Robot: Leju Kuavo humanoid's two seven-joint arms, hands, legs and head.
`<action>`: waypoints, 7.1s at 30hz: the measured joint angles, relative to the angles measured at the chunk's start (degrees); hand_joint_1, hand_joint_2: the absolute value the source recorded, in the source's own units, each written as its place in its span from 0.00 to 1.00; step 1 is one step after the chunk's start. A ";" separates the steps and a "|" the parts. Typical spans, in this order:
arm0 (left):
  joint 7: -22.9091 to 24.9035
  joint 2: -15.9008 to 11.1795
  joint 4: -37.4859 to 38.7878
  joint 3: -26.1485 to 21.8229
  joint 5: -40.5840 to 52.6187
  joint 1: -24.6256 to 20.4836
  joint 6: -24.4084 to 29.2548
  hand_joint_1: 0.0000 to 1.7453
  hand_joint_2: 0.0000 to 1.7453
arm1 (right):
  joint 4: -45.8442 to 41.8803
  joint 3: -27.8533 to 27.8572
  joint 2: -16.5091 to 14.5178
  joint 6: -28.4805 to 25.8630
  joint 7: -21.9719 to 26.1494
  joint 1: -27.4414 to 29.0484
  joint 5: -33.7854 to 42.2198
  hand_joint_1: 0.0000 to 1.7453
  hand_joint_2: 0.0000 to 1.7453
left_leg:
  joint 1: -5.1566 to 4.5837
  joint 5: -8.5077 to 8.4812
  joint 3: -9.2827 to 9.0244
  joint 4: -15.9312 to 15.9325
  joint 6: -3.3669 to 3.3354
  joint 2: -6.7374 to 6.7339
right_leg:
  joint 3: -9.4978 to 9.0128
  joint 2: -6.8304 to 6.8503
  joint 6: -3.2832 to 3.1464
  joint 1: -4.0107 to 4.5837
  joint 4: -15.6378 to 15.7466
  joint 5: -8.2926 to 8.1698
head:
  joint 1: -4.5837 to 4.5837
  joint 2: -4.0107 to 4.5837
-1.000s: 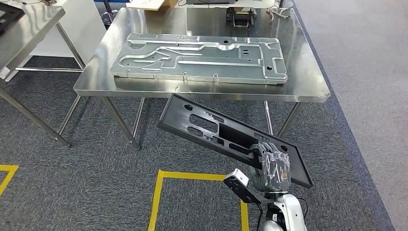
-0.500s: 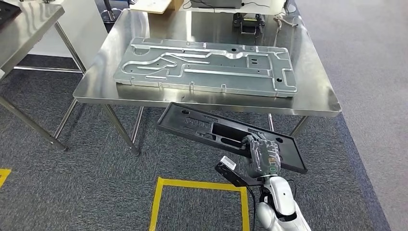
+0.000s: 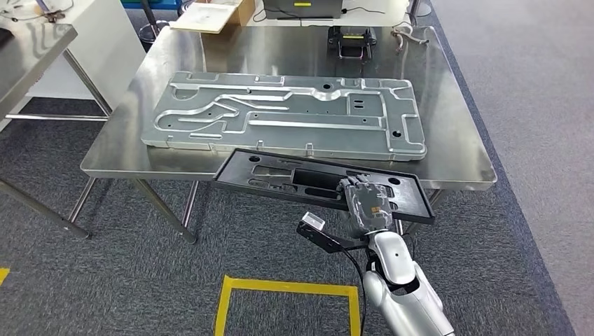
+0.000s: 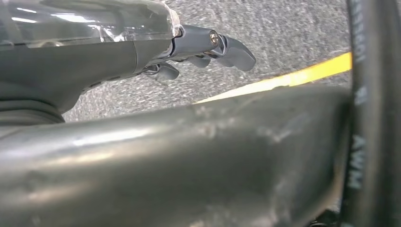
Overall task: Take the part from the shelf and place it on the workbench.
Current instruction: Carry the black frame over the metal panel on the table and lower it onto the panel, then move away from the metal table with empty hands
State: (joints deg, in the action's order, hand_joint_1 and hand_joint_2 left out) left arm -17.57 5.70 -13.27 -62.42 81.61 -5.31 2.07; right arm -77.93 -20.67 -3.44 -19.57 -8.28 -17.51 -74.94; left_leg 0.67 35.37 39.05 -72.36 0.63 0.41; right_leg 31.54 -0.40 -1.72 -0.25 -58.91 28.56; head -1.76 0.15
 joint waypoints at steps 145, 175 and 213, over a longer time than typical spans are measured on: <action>-0.58 0.11 0.15 0.75 -2.92 -0.29 -2.31 0.00 0.00 | 5.47 -4.97 1.15 2.50 -1.44 -5.43 -1.84 0.00 0.00 | -0.53 -14.47 -1.49 14.04 -1.17 -0.44 | -3.38 0.53 1.66 0.22 1.29 1.87 | 0.03 0.00; -1.84 0.79 0.15 -2.84 -6.18 1.24 -0.87 0.00 0.00 | -8.77 2.55 0.43 -15.93 2.28 22.54 -0.20 0.00 0.00 | -0.40 -13.29 -2.59 13.94 -1.24 -0.84 | -5.27 0.59 1.99 -0.03 1.10 2.76 | 0.01 0.00; -4.41 2.98 0.04 -10.35 -6.68 2.37 0.89 0.00 0.00 | 46.22 77.24 -14.28 -8.87 27.93 21.21 22.19 0.00 0.00 | -0.10 -2.57 0.64 2.09 0.68 -0.99 | -2.42 0.86 -0.32 -0.08 2.46 0.42 | 0.01 0.00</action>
State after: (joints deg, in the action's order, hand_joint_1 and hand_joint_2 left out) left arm -21.98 8.68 -13.23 -72.78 74.93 -2.93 2.96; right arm -31.72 56.57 -17.72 -28.44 19.64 3.70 -52.75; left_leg 0.57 32.80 39.69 -70.27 1.32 -0.58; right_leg 29.13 0.47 -2.04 -0.32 -56.45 28.98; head -1.75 0.15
